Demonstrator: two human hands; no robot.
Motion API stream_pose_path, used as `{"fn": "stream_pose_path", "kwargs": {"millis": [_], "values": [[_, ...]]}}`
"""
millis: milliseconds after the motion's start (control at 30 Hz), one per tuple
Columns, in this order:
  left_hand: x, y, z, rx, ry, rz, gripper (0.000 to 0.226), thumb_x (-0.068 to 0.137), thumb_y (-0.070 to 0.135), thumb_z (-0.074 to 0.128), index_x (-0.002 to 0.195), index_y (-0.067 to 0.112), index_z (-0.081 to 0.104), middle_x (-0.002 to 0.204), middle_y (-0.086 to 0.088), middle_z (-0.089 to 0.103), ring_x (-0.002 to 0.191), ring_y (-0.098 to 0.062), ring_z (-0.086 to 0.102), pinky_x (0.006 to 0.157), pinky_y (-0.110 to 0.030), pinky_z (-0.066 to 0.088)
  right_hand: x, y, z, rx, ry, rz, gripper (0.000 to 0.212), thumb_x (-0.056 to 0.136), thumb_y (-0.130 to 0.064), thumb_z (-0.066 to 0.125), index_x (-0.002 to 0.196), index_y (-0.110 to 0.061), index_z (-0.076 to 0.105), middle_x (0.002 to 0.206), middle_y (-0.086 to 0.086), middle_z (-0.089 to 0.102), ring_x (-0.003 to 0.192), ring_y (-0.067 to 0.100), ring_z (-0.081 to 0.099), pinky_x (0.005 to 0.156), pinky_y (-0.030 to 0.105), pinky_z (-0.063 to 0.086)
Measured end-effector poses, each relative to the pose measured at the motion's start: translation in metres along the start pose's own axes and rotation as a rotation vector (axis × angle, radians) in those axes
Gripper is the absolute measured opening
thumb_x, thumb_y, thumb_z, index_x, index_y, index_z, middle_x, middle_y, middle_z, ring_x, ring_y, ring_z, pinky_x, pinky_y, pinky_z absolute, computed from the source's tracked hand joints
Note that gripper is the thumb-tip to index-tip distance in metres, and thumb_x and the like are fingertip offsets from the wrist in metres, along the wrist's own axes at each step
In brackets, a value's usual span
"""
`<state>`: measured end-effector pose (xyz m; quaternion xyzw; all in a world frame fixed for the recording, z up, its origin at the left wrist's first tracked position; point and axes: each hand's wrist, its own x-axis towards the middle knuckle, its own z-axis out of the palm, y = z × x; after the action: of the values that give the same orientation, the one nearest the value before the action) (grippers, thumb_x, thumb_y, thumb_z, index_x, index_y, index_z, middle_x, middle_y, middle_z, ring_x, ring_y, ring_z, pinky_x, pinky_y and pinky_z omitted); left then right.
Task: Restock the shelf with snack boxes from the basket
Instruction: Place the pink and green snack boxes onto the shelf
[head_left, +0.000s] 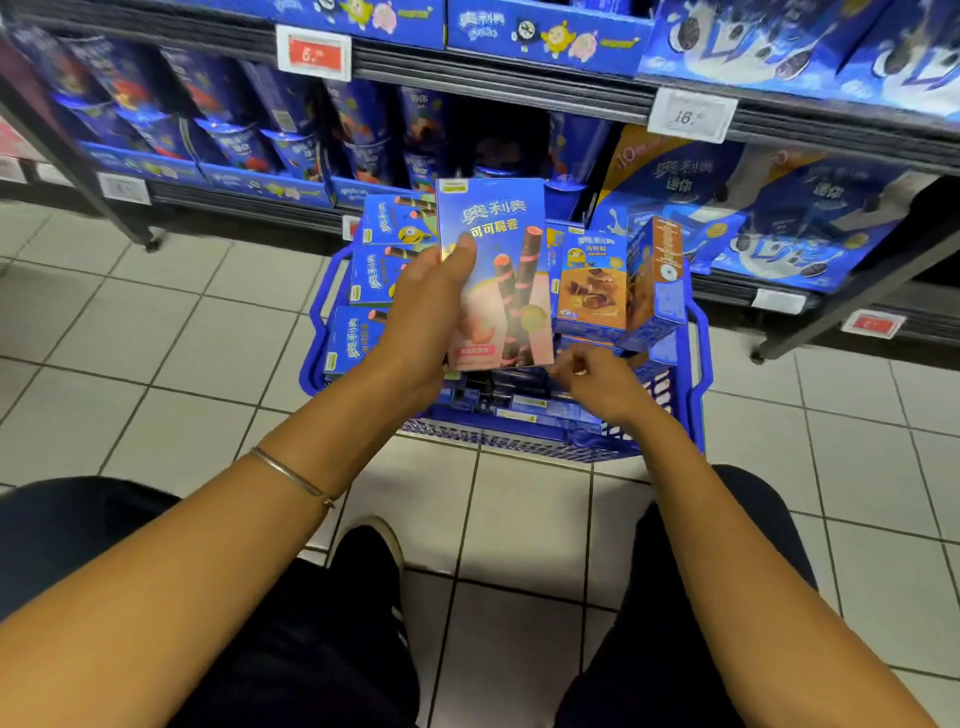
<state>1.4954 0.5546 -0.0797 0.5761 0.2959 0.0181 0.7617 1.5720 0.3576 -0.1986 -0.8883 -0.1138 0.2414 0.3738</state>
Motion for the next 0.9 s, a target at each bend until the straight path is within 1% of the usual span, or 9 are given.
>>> {"fn": "stream_pose_path", "kwargs": {"millis": [100, 167, 267, 433, 533, 600, 733, 800, 900], "values": [[0.002, -0.001, -0.003, -0.047, -0.025, -0.057, 0.041, 0.107, 0.05, 0.056, 0.129, 0.016, 0.064, 0.118, -0.007, 0.072, 0.106, -0.035, 0.073, 0.096, -0.053, 0.06, 0.017, 0.023, 0.015, -0.304, -0.255, 0.123, 0.028, 0.097, -0.033, 0.065, 0.108, -0.007, 0.064, 0.103, 0.011, 0.064, 0.098, 0.027, 0.059, 0.081, 0.035, 0.042], [0.002, 0.002, -0.003, -0.097, -0.024, -0.092, 0.053, 0.105, 0.058, 0.054, 0.139, 0.019, 0.064, 0.137, -0.008, 0.071, 0.116, -0.036, 0.073, 0.104, -0.063, 0.055, 0.025, 0.028, 0.02, -0.344, -0.371, 0.165, 0.044, 0.095, -0.038, 0.067, 0.128, -0.01, 0.06, 0.124, 0.008, 0.06, 0.115, 0.026, 0.057, 0.092, 0.032, 0.044], [0.002, 0.003, -0.004, -0.142, -0.002, -0.11, 0.053, 0.105, 0.064, 0.047, 0.134, 0.025, 0.069, 0.126, 0.0, 0.078, 0.11, -0.03, 0.077, 0.097, -0.054, 0.062, 0.036, 0.032, 0.024, -0.367, -0.512, 0.194, 0.045, 0.099, -0.034, 0.062, 0.138, -0.013, 0.056, 0.147, 0.007, 0.05, 0.132, 0.027, 0.049, 0.11, 0.036, 0.039], [0.006, 0.001, -0.005, -0.186, 0.002, -0.097, 0.058, 0.108, 0.065, 0.038, 0.133, 0.025, 0.072, 0.118, 0.0, 0.08, 0.103, -0.024, 0.079, 0.086, -0.046, 0.063, 0.044, 0.043, 0.028, -0.441, -0.589, 0.166, 0.043, 0.103, -0.034, 0.054, 0.14, -0.012, 0.056, 0.151, 0.01, 0.049, 0.135, 0.028, 0.048, 0.115, 0.038, 0.036], [0.007, 0.003, -0.004, -0.187, 0.011, -0.095, 0.059, 0.108, 0.066, 0.036, 0.133, 0.026, 0.071, 0.12, 0.0, 0.08, 0.102, -0.024, 0.08, 0.082, -0.044, 0.064, 0.041, 0.047, 0.025, -0.406, -0.512, 0.117, 0.05, 0.101, -0.046, 0.054, 0.138, -0.012, 0.057, 0.142, 0.011, 0.055, 0.129, 0.029, 0.053, 0.11, 0.04, 0.041], [0.011, 0.004, -0.005, -0.18, 0.02, -0.07, 0.058, 0.108, 0.066, 0.034, 0.126, 0.027, 0.074, 0.119, 0.001, 0.08, 0.1, -0.023, 0.08, 0.08, -0.046, 0.066, 0.036, 0.044, 0.019, -0.395, -0.402, 0.05, 0.048, 0.101, -0.052, 0.051, 0.121, -0.011, 0.064, 0.12, 0.012, 0.065, 0.111, 0.031, 0.061, 0.095, 0.041, 0.047], [0.015, 0.009, -0.005, -0.159, 0.047, -0.038, 0.061, 0.108, 0.067, 0.032, 0.13, 0.027, 0.072, 0.122, 0.001, 0.079, 0.107, -0.026, 0.078, 0.095, -0.053, 0.062, 0.02, 0.028, 0.002, -0.093, -0.163, -0.074, 0.037, 0.103, -0.05, 0.046, 0.094, -0.02, 0.066, 0.086, 0.002, 0.065, 0.084, 0.025, 0.063, 0.075, 0.036, 0.046], [0.015, 0.012, -0.005, -0.155, 0.053, -0.034, 0.06, 0.108, 0.067, 0.031, 0.126, 0.029, 0.074, 0.12, 0.001, 0.08, 0.106, -0.025, 0.078, 0.094, -0.051, 0.062, 0.008, 0.014, -0.008, 0.095, -0.045, -0.128, 0.039, 0.104, -0.048, 0.045, 0.086, -0.017, 0.06, 0.081, 0.001, 0.06, 0.081, 0.021, 0.064, 0.074, 0.031, 0.046], [0.015, 0.014, -0.004, -0.117, 0.054, -0.023, 0.057, 0.108, 0.067, 0.032, 0.11, 0.032, 0.077, 0.109, 0.005, 0.082, 0.092, -0.018, 0.081, 0.079, -0.04, 0.066, -0.012, -0.011, -0.022, 0.327, 0.14, -0.175, 0.037, 0.104, -0.045, 0.045, 0.094, -0.012, 0.059, 0.086, 0.0, 0.066, 0.085, 0.005, 0.069, 0.073, 0.022, 0.052]]}}
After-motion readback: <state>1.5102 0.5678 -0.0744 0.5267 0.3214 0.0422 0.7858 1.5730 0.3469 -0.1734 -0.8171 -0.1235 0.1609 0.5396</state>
